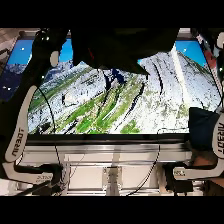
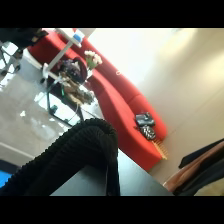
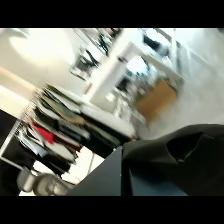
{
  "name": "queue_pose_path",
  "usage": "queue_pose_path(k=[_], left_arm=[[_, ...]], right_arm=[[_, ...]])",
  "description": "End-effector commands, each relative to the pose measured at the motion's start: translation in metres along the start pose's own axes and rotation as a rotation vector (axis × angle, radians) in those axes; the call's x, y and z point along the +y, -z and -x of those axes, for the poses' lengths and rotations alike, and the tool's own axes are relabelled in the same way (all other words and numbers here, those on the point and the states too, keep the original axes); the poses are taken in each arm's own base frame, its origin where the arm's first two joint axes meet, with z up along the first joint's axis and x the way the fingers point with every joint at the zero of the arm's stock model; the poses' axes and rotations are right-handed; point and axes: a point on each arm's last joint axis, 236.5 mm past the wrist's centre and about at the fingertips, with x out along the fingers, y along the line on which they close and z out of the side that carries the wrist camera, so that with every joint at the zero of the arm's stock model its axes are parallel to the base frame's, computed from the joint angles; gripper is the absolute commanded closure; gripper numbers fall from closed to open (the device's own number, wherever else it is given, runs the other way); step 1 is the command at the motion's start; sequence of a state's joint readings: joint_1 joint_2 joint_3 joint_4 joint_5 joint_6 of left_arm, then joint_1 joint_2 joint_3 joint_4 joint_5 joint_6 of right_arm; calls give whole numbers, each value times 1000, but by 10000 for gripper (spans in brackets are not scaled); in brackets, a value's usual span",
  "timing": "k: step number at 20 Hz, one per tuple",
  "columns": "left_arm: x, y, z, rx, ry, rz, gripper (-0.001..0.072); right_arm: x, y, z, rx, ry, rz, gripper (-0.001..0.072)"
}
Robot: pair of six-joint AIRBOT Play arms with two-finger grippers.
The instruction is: Fold the clothes and pants, and hang the long-sleeved shirts on hangers.
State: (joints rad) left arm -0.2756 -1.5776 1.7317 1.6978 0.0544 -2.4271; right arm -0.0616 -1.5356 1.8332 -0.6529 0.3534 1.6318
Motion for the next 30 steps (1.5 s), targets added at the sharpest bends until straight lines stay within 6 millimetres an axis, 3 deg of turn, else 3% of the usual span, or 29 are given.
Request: queue_pose_path(k=[1, 3, 5, 8, 11, 13, 17, 24, 30], left_arm=[[-11, -14, -19, -20, 9, 19, 696], [-12, -18, -26, -11, -12, 21, 697], [-15, -20, -28, -16, -6, 21, 697], [10, 2, -26, 76, -114, 16, 696], [45, 36, -13, 249, -250, -153, 695], [66, 63, 2, 402, -312, -220, 696], [91, 88, 27, 565, -379, -302, 697], [108, 99, 77, 702, -440, -394, 696], [144, 129, 158, 833, -537, -419, 696]], right_arm=[[30, -35, -12, -105, -79, 25, 710], [42, -53, -12, -166, -110, 32, 710], [40, -59, -11, -184, -105, 37, 710], [34, -50, -12, -133, -89, 53, 710], [17, -13, -13, 47, -44, 89, 709], [-7, 14, -8, 170, 19, 77, 710], [-47, 49, 5, 287, 169, 91, 709], [-88, 89, 66, 470, 371, 188, 709], [-138, 157, 140, 617, 507, 158, 709]])
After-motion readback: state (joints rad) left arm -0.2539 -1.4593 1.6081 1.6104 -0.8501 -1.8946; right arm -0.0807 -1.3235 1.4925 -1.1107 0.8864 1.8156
